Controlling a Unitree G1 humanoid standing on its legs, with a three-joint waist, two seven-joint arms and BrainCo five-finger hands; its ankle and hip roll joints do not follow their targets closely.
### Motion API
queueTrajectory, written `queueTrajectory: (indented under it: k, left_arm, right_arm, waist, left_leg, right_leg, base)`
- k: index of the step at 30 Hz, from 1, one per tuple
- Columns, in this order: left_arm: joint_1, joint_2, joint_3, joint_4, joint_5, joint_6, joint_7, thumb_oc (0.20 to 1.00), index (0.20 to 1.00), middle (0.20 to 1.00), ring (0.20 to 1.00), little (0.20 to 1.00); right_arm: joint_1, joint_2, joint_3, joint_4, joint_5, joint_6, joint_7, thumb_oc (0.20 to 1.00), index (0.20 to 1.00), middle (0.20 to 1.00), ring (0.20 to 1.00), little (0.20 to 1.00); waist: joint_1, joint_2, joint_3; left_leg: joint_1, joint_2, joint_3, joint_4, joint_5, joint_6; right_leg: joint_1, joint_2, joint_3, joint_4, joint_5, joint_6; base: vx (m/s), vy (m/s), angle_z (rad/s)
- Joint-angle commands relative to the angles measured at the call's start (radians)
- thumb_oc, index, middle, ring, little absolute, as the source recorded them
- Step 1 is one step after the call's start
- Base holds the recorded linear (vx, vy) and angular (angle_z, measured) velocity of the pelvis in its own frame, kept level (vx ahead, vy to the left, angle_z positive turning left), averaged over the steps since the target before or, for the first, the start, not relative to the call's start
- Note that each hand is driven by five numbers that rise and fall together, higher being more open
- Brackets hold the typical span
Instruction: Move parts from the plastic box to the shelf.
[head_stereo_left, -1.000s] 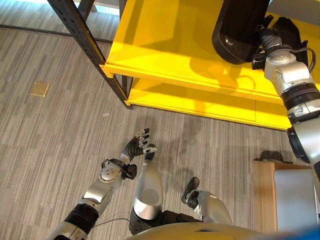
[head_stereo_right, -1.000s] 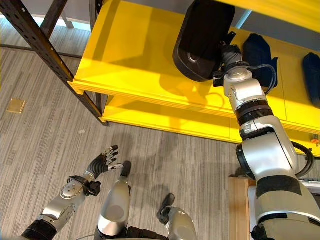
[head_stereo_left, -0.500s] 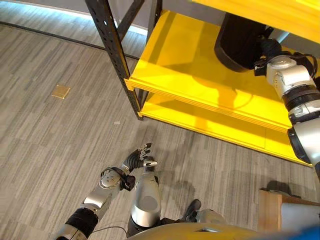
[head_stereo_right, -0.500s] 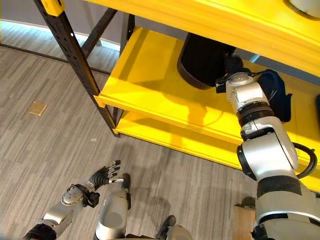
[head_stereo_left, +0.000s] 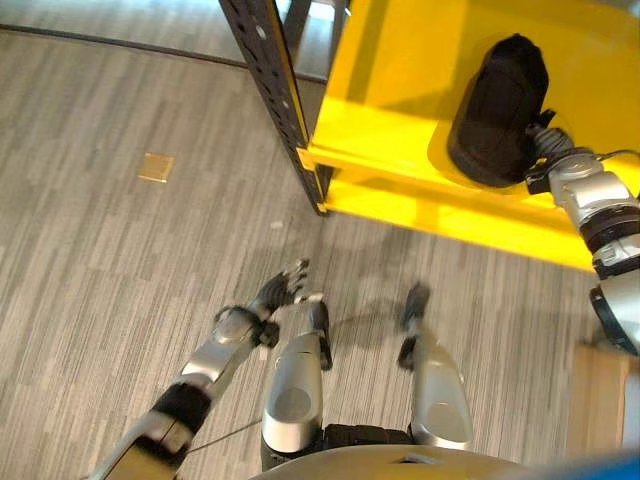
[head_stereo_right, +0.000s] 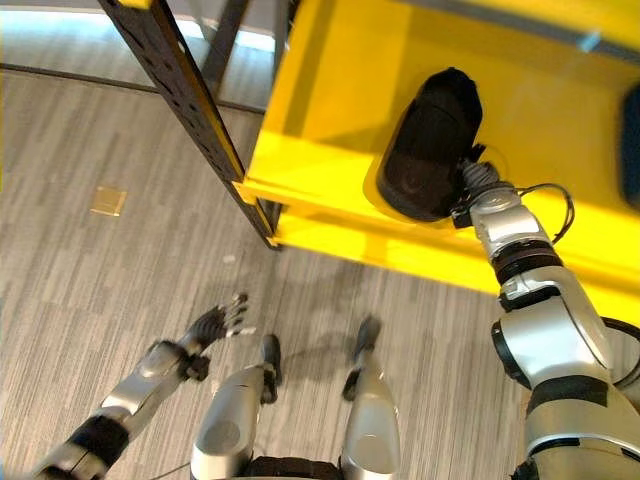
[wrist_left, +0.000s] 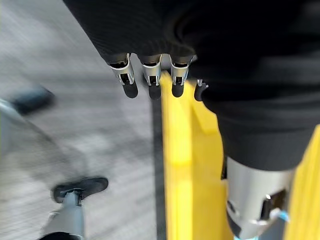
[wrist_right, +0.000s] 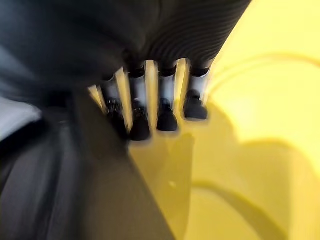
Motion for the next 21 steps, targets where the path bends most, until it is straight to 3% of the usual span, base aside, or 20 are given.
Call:
queueTrajectory:
  k: [1, 4, 13, 21]
  left_arm:
    - [0.002, -0.024, -0.089, -0.067, -0.033, -0.022, -0.053, 1.0, 1.0, 1.0, 1.0, 1.0]
    - [0.004, -0.044, -0.094, -0.068, -0.032, -0.031, -0.056, 1.0, 1.0, 1.0, 1.0, 1.0]
    - [0.021, -0.05, -0.098, -0.073, -0.031, -0.025, -0.027, 1.0, 1.0, 1.0, 1.0, 1.0]
    - [0.012, -0.055, -0.104, -0.071, -0.027, -0.035, -0.015, 1.0, 1.0, 1.0, 1.0, 1.0]
  right_arm:
    - [-0.125, -0.035, 0.036, 0.051, -0.056, -0.02, 0.005, 0.2, 0.2, 0.2, 0.2, 0.2]
    - [-0.159, -0.055, 0.038, 0.068, -0.093, -0.009, 0.02, 0.2, 0.2, 0.2, 0.2, 0.2]
    - [-0.128, -0.087, 0.011, 0.072, -0.137, 0.071, -0.011, 0.2, 0.2, 0.2, 0.2, 0.2]
    - [-0.129, -0.136, 0.027, 0.104, -0.249, 0.084, 0.063, 0.2, 0.2, 0.2, 0.2, 0.2]
  waist:
    - [0.016, -0.043, -0.096]
    - [0.008, -0.026, -0.084]
    - [-0.015, -0.018, -0.086]
    - [-0.035, -0.015, -0.066]
  left_leg:
    - [0.06, 0.117, 0.011, -0.074, 0.053, -0.055]
    - [0.055, 0.117, 0.017, -0.092, 0.08, -0.054]
    - [0.091, 0.102, 0.021, -0.109, 0.061, -0.05]
    - [0.095, 0.116, 0.027, -0.122, 0.071, -0.066]
  right_leg:
    - [-0.015, -0.064, -0.013, 0.084, -0.073, 0.115]
    - [-0.051, -0.065, -0.016, 0.123, -0.086, 0.088]
    - [-0.085, -0.062, 0.001, 0.158, -0.097, 0.086]
    - [-0.119, -0.034, 0.026, 0.183, -0.111, 0.068]
  base:
    - [0.08, 0.011, 0.01]
    - [0.02, 0.005, 0.01]
    - [0.06, -0.018, 0.01]
    - [-0.03, -0.035, -0.12]
